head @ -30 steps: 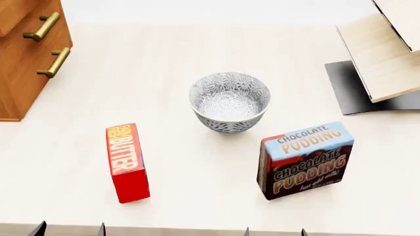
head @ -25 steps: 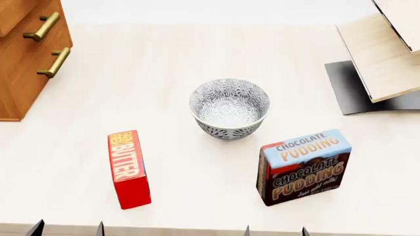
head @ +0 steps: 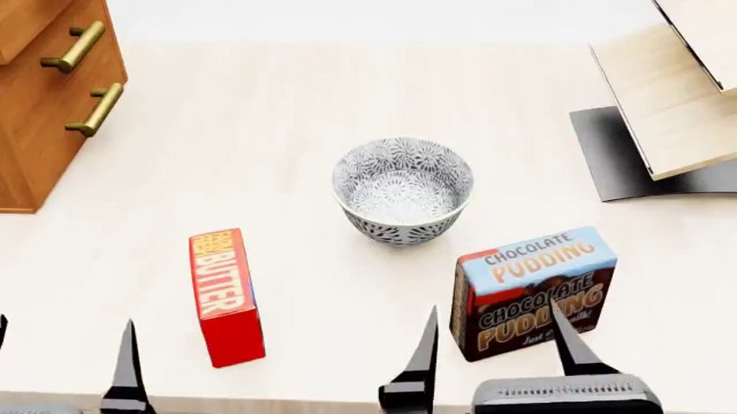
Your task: Close the top drawer of the cabinet and put the bowl on top of it.
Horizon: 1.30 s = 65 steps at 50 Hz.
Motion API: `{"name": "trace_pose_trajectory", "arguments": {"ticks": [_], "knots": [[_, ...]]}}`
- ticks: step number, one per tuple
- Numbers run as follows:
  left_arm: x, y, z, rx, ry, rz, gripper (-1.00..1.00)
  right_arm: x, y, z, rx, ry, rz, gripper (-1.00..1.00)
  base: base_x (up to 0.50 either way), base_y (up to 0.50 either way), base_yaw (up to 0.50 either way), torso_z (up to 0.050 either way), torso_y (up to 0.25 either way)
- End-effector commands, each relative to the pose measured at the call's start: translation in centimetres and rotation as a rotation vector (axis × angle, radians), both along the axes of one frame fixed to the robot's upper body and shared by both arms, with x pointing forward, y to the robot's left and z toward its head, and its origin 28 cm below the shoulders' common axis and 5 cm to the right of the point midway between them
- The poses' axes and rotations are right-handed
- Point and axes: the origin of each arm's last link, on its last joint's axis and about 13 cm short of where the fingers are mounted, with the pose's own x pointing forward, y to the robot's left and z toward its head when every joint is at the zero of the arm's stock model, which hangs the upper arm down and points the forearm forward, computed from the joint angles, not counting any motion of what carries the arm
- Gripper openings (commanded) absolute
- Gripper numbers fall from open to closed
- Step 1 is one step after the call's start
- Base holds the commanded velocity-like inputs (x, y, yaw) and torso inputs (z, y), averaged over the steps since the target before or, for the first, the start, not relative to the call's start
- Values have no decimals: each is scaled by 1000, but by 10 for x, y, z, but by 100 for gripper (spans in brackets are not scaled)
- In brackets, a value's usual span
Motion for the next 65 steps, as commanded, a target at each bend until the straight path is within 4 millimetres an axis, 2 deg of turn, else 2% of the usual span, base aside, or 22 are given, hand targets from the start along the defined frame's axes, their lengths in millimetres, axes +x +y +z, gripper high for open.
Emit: {"name": "trace_pose_trajectory", "arguments": {"ticks": [1,8,21,65], "knots": [[-12,0,39,18,-92,12,100,-12,-2,43,-29,-94,-7,100,0,0,0,0,0],[-15,0,48,23,-117,19,100,-12,-3,40,-23,-90,-13,100,0,0,0,0,0],[-21,2,53,14,-139,23,100,-17,-2,42,-49,-101,-30,100,0,27,0,0,0],[-26,-2,56,14,-153,11,100,-20,1,40,-39,-112,17,100,0,485,0,0,0]]}}
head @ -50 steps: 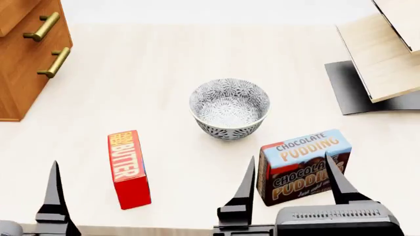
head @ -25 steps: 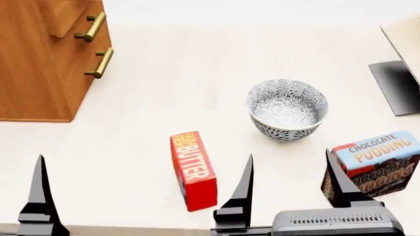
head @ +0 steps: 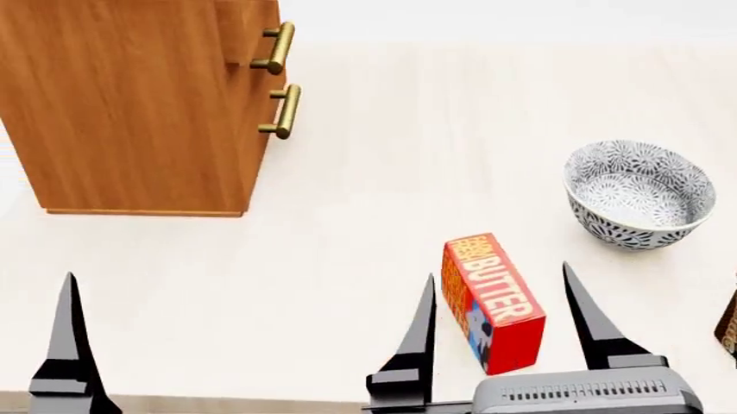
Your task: Close the top drawer of the cabinet and put the bowl on top of it.
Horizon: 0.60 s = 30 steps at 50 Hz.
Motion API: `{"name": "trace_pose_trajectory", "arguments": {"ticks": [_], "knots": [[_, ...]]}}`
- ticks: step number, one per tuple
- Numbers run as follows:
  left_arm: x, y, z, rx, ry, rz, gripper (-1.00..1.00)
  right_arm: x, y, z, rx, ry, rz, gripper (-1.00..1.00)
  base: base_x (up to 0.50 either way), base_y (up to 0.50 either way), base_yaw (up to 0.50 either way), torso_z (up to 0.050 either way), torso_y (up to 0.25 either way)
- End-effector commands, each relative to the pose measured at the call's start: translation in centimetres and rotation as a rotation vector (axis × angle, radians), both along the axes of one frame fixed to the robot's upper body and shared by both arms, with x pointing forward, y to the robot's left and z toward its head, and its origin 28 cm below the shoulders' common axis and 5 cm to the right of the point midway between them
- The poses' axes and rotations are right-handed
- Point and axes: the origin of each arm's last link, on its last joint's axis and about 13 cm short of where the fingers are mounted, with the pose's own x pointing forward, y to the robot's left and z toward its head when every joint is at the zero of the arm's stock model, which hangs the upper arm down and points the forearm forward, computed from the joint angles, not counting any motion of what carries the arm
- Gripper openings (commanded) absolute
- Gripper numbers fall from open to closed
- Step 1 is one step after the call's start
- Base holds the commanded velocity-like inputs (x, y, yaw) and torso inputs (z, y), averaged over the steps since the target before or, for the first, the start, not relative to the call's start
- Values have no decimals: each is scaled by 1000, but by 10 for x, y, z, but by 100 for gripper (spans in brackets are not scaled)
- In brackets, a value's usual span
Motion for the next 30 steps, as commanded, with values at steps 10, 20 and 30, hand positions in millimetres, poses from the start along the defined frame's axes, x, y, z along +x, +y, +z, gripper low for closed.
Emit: {"name": "trace_pose_trajectory", "arguments": {"ticks": [10,20,30], "knots": [[0,-2,-1,1,2,-9,100,-2,-2,-1,7,-12,-1,100,0,20,0,0,0],[-1,-1,-1,-2,3,-7,100,-1,-1,-2,0,-11,-8,100,0,0,0,0,0],[-1,-3,-2,5,6,-15,100,-1,-1,-5,-2,-4,13,100,332,0,0,0,0]]}}
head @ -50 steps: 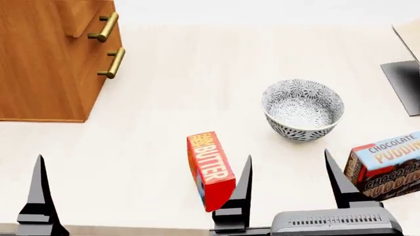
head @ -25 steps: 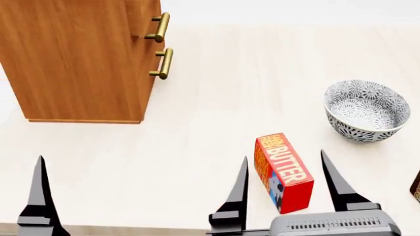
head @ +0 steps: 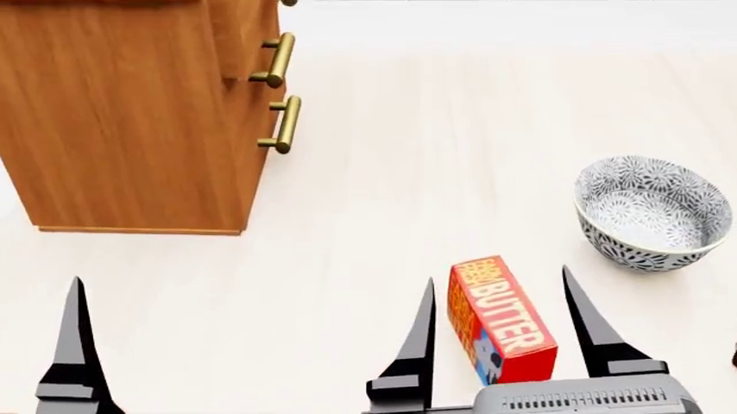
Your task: Close the top drawer of the cabinet and put the bowl on top of it.
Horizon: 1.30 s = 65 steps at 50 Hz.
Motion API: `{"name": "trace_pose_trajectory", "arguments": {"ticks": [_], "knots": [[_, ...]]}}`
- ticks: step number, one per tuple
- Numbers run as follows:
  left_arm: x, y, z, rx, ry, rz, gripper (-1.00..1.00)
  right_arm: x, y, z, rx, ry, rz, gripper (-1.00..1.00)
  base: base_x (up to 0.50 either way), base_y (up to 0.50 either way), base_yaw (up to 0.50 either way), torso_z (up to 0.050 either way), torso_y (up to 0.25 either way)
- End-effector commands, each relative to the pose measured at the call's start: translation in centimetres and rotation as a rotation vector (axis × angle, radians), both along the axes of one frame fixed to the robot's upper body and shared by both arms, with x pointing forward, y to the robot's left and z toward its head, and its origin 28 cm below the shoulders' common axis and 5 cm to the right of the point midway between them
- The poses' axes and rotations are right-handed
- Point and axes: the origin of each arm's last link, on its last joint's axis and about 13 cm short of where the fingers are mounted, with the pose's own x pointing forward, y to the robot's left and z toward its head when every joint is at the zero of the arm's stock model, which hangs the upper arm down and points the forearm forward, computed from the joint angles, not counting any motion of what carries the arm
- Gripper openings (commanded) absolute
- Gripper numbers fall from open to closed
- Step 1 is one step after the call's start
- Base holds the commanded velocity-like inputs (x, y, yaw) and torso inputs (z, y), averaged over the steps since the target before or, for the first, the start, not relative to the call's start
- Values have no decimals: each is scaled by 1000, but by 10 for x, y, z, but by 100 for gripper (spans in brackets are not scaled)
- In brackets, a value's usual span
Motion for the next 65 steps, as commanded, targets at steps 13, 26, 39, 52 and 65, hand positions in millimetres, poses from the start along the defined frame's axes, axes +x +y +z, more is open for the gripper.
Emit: {"name": "trace_pose_trajectory", "arguments": {"ticks": [13,26,39,52,65], "knots": [[-1,-1,-4,5,0,-4,100,0,-1,-3,6,-3,15,100,500,0,0,0,0],[-1,-1,-3,4,-3,-6,100,-1,-1,-2,1,-9,18,100,500,0,0,0,0],[-3,-1,-2,6,-9,-5,100,-1,0,-1,-7,-10,19,100,500,0,0,0,1],[-5,0,0,2,-16,-1,100,-2,0,0,-11,-13,18,100,500,0,0,0,1],[-6,0,2,2,-15,-2,100,0,-2,-1,-19,-12,-7,100,334,0,0,0,0]]}}
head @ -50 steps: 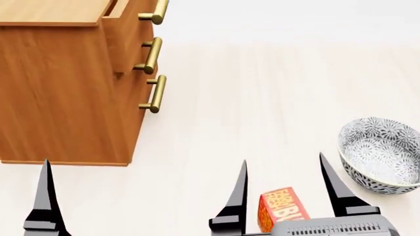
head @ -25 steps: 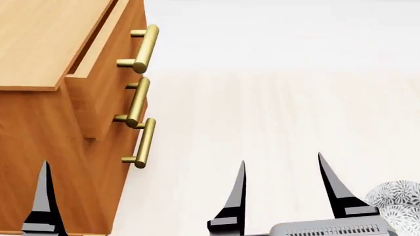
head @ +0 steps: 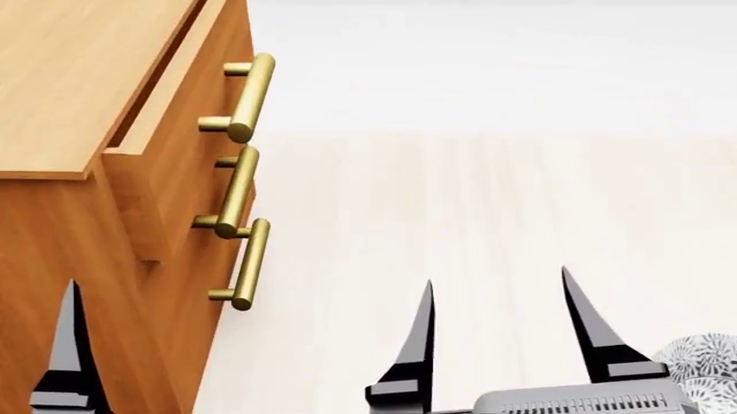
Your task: Close the top drawer of the cabinet and put the bowl on top of it.
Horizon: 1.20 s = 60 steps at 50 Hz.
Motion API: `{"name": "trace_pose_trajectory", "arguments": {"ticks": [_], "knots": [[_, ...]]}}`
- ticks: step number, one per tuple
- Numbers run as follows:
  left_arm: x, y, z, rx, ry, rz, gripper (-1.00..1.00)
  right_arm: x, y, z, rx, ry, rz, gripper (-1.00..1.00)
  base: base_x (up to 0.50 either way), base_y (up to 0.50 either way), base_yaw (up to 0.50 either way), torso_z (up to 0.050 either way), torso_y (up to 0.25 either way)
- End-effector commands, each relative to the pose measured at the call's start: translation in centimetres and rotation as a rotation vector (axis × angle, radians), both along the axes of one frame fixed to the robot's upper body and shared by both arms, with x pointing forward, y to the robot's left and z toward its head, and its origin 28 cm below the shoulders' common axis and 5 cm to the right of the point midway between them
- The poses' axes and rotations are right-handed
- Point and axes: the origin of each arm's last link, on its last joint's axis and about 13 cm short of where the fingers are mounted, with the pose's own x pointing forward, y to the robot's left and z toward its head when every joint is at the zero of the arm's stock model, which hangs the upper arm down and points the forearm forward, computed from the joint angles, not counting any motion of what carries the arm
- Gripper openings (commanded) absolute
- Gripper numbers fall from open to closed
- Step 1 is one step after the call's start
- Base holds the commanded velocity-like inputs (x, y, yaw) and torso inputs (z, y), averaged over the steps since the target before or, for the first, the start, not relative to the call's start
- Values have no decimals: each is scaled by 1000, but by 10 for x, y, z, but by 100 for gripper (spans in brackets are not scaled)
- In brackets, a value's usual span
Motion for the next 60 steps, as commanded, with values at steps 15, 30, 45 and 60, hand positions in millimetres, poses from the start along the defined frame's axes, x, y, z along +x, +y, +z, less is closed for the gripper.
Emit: {"name": "trace_pose_trajectory", "arguments": {"ticks": [15,30,45,60], "knots": [[-2,2,3,4,4,9,100,88,-20,37,-295,143,-65,100,0,0,0,0,0],[0,2,-3,3,9,9,100,104,-23,60,-321,99,-97,100,0,0,0,0,0],[-1,1,1,6,9,10,100,138,-4,77,-361,118,-67,100,0,0,0,0,0],[-1,3,1,10,9,18,100,175,18,81,-393,138,-26,100,0,0,0,0,0]]}}
